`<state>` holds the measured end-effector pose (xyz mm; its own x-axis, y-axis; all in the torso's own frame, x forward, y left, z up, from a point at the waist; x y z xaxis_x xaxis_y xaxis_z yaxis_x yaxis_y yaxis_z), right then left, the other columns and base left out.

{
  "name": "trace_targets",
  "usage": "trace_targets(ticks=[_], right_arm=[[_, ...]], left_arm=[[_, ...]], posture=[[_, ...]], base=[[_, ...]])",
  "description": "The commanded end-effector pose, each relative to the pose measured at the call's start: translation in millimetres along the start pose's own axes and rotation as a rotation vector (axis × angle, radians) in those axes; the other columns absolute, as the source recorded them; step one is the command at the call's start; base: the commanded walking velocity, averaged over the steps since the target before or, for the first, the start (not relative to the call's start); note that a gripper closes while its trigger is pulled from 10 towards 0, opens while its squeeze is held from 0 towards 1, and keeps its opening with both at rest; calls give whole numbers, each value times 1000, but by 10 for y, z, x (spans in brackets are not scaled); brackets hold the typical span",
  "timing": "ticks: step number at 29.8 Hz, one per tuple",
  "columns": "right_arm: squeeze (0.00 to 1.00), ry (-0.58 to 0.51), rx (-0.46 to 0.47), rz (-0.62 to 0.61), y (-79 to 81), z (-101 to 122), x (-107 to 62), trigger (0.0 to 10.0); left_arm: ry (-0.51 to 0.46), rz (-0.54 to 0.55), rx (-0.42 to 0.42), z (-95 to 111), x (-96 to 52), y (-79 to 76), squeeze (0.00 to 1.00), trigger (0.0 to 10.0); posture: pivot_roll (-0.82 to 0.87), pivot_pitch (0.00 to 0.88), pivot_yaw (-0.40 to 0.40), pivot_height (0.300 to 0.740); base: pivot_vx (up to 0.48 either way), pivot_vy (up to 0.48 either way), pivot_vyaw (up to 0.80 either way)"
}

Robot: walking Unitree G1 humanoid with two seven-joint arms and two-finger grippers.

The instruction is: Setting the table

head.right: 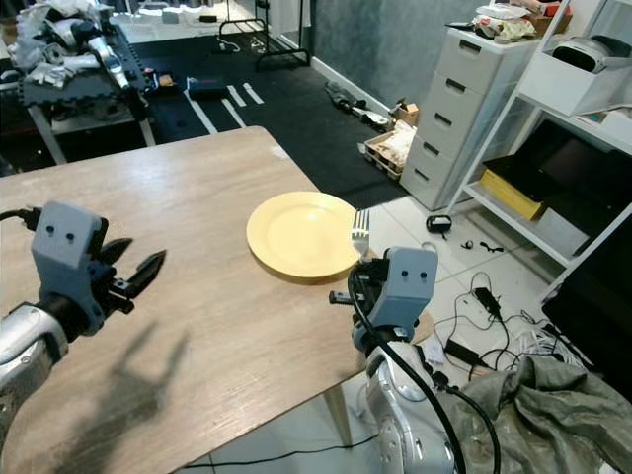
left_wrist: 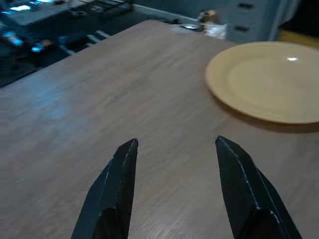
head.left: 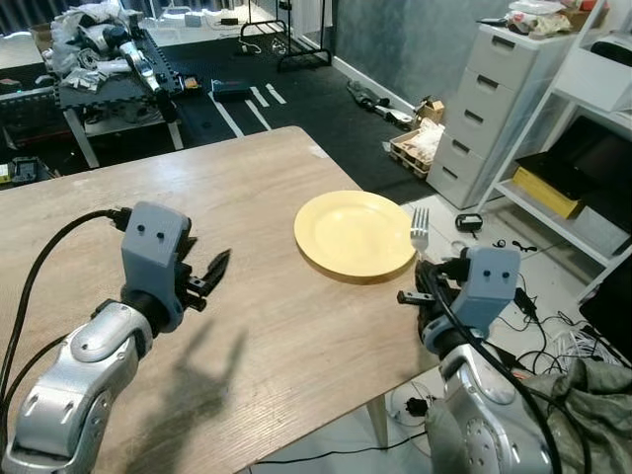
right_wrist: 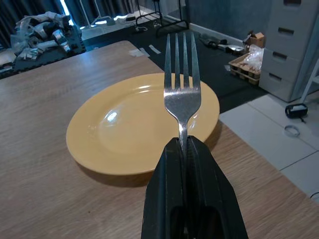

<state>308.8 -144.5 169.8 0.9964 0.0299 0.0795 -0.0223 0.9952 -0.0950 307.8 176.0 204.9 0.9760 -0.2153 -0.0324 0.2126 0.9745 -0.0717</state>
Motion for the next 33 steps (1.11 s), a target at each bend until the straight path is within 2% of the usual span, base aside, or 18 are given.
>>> trace_targets(ticks=[1, 4, 7, 10, 18, 21, 33], right_arm=[[0, 9, -6, -10, -4, -55, -4, 10000], [0, 4, -9, -23, -11, -63, 3, 10000], [0, 6, -11, -42, -20, -83, 14, 10000], [0, 21, -17, -57, -24, -128, 18, 10000], [0, 30, -18, -73, -64, -155, 25, 10000], [0, 34, -19, -75, -60, -182, 23, 10000], [0, 39, -22, -72, -52, -207, 28, 10000]], left_arm=[[21, 43, 57, -69, 25, 35, 0, 10000], [24, 54, 66, -90, 39, 38, 0, 10000], [21, 81, 34, -121, 55, 37, 0, 10000], [5, 77, -13, -111, 86, -42, 0, 10000], [-5, 81, 1, -107, 112, -83, 0, 10000], [-21, 82, -29, -87, 129, -93, 0, 10000], [-36, 89, -34, -84, 118, -112, 0, 10000]], posture=[[15, 0, 94, 740], [15, 0, 94, 740], [15, 0, 93, 740], [14, 0, 90, 740], [8, 0, 91, 740], [10, 0, 89, 740], [11, 0, 88, 740]], base=[[0, 0, 0], [0, 0, 0], [0, 0, 0], [0, 0, 0], [0, 0, 0], [0, 0, 0], [-22, 0, 0]])
Point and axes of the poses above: a point about 5 cm out from each wrist's last joint towards the gripper, its own x axis pointing out of the wrist towards the gripper, its own z axis along the axis of the wrist's last joint, y = z × x, the point moved 3 cm from there along x, pointing out of the wrist towards the gripper, and after that the axes turned 14 degrees about -x, right-handed, at the moved point
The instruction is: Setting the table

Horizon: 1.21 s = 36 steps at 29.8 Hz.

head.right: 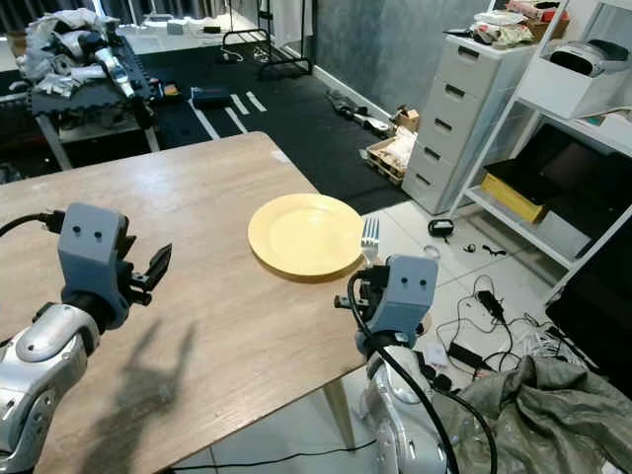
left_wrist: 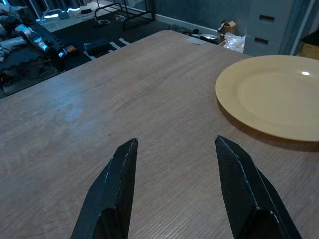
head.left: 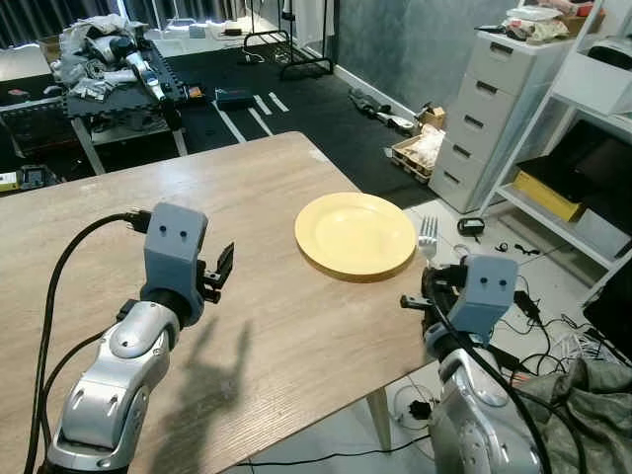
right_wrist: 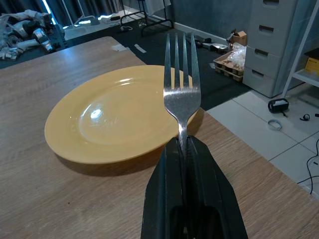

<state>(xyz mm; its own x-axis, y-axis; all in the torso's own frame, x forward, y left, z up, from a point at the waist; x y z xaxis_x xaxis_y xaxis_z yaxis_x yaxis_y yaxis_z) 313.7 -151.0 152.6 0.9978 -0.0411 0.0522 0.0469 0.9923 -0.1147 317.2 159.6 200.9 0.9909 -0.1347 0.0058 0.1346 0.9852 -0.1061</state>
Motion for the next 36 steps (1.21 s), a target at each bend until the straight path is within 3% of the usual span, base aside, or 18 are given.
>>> trace_targets(ticks=[1, 36], right_arm=[[0, 6, 2, -4, 0, -30, -5, 10000], [0, 11, -5, -8, -9, -54, -6, 10000]], left_arm=[[9, 9, 1, -36, -10, 26, 0, 10000], [-7, -3, -8, -20, 4, 5, 0, 10000]], posture=[[11, 0, 88, 740], [0, 0, 89, 740]], base=[[-274, 0, 0], [-333, 0, 0]])
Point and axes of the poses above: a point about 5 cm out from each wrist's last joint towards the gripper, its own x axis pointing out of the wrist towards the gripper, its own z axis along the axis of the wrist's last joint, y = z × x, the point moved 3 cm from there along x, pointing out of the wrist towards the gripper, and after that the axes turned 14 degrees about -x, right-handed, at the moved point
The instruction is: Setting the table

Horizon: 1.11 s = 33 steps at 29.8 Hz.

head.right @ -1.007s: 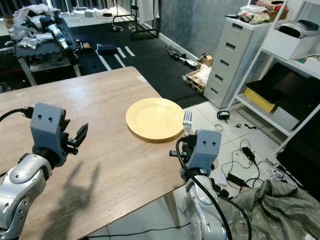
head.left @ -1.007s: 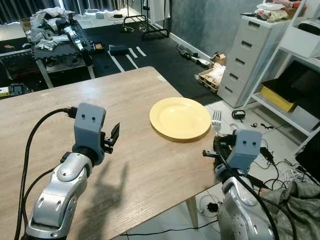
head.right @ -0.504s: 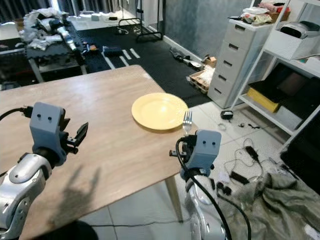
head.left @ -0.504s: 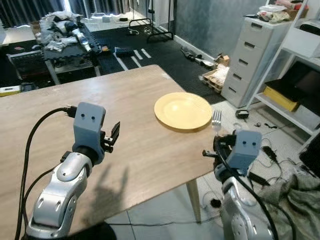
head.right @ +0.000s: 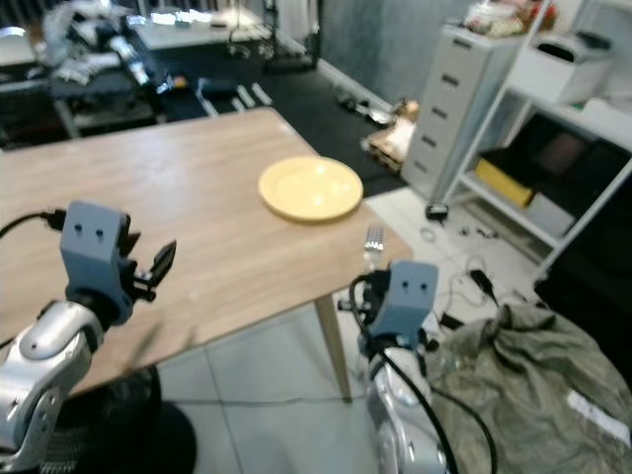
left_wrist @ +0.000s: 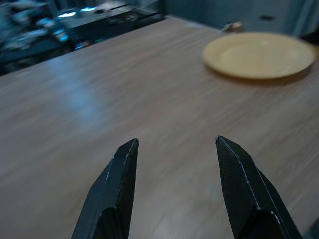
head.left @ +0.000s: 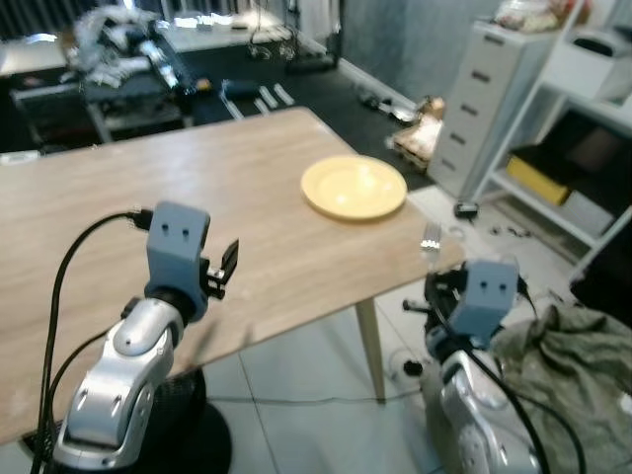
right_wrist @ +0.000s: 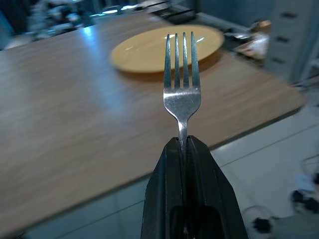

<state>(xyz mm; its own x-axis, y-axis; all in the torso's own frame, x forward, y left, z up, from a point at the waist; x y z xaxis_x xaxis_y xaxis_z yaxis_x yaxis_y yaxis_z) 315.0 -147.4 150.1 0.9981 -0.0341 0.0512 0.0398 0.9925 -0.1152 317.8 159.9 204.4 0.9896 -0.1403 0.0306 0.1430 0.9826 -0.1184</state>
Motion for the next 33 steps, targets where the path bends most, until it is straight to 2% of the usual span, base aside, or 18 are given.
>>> trace_targets(ticks=[1, 33], right_arm=[[0, 10, -5, -15, -49, -34, -17, 10000], [0, 20, -11, -18, -58, -61, -41, 10000]], left_arm=[[17, 5, 5, -55, -3, 5, 0, 10000], [16, -14, 2, -55, 13, -30, 0, 10000]], posture=[[0, 0, 89, 740], [-9, 0, 97, 740]], base=[[-337, 0, 0], [-336, 0, 0]])
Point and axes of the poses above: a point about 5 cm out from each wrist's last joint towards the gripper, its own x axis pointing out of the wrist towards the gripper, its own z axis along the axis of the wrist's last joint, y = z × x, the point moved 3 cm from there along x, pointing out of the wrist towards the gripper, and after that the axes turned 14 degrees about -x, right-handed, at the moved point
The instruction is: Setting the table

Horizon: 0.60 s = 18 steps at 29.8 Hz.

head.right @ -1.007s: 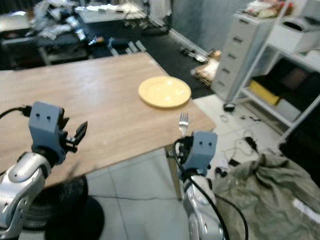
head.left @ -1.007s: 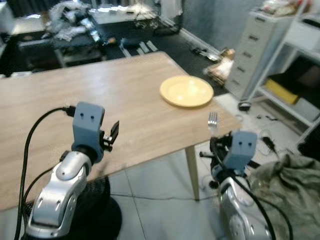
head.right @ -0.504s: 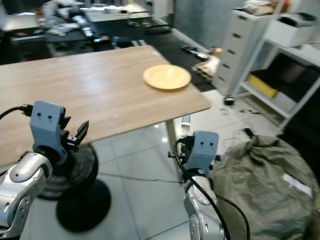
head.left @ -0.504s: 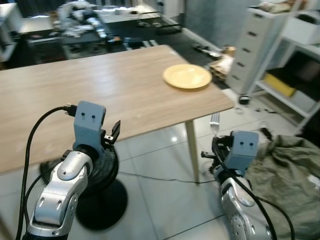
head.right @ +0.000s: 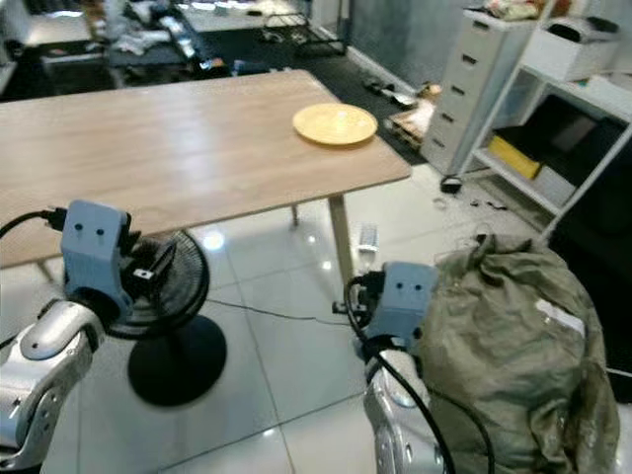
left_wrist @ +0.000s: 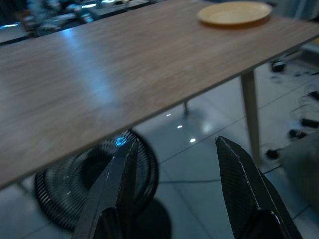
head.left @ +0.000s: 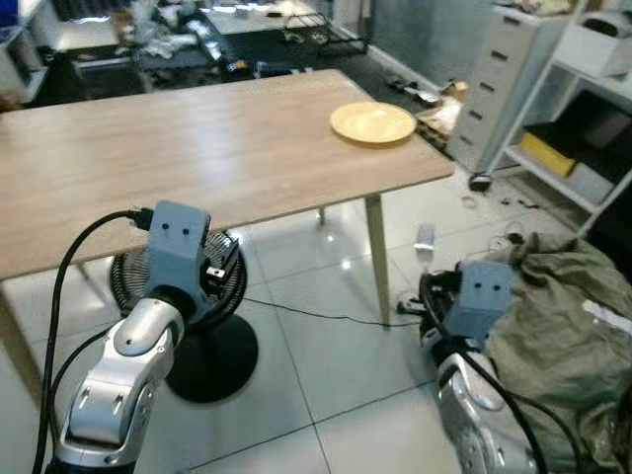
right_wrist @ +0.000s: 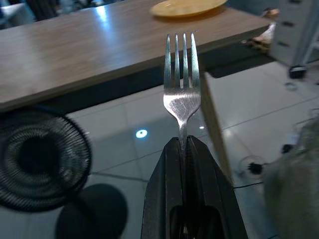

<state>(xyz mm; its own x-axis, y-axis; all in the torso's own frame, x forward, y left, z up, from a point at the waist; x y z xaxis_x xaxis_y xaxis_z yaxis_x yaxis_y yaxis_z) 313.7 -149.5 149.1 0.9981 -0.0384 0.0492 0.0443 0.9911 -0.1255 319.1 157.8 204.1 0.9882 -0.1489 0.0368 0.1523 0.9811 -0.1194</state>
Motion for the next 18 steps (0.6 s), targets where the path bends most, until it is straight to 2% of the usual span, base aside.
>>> trace_targets(ticks=[1, 11, 15, 18], right_arm=[[0, 18, 0, -15, -39, -51, -30, 10000], [0, 19, 0, -17, -45, -52, -39, 10000], [0, 21, 3, -18, -46, -54, -43, 10000], [0, 23, 8, -15, -44, -56, -43, 10000]], left_arm=[[21, -5, 3, -50, -4, -15, 0, 10000], [19, -7, -1, -47, -3, -24, 0, 10000], [20, -3, -8, -48, 0, -15, 0, 10000], [20, -1, -10, -49, 2, -16, 0, 10000]], posture=[[-10, 0, 97, 740], [-10, 0, 97, 740], [-11, 0, 97, 740], [-12, 0, 97, 740]], base=[[-330, 0, 0], [-311, 0, 0], [0, 0, 0], [0, 0, -633]])
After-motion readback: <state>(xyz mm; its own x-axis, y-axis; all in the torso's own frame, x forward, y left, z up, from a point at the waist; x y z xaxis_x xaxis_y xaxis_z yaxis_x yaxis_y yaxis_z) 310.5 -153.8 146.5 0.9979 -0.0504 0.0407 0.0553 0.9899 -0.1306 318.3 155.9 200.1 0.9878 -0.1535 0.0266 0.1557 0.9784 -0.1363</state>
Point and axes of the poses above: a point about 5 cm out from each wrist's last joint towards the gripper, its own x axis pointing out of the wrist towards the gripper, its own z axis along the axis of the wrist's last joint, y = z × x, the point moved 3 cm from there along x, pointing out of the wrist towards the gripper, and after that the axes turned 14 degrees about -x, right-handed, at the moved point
